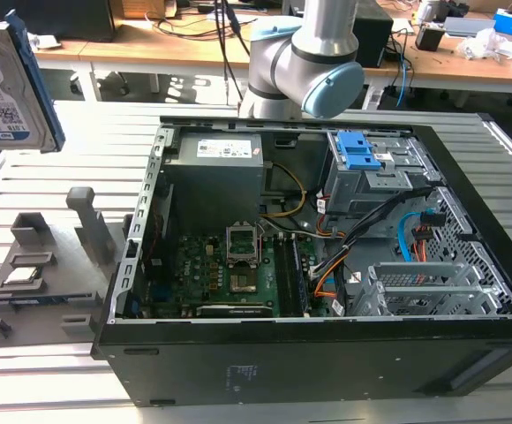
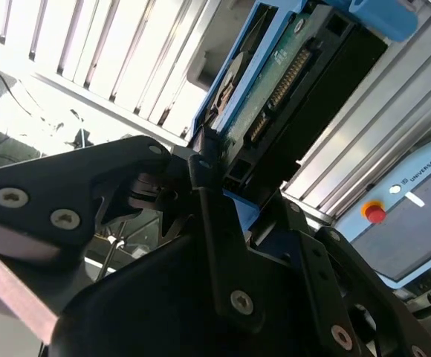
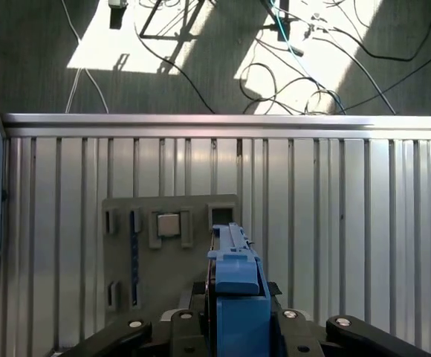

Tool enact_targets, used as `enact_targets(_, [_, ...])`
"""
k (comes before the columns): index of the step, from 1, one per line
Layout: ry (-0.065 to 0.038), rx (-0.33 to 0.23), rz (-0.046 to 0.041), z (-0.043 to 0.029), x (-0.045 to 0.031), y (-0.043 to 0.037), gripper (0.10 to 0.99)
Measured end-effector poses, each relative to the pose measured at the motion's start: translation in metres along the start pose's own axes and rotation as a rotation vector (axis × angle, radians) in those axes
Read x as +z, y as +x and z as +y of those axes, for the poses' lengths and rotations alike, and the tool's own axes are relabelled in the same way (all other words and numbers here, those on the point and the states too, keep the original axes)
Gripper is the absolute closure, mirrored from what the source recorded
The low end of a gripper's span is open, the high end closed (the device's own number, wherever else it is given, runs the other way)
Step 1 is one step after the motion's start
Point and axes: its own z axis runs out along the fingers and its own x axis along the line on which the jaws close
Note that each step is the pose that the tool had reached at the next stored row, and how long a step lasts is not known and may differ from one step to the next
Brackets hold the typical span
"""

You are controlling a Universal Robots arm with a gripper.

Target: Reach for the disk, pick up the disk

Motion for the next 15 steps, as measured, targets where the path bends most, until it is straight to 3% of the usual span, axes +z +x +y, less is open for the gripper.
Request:
enact_targets(8, [0.0,0.0,0.0001,0.0008,-0.0218,0.0001,0.718])
enact_targets(15, [0.0,0.0,0.0,0.0009,-0.0241,0.0001,0.718])
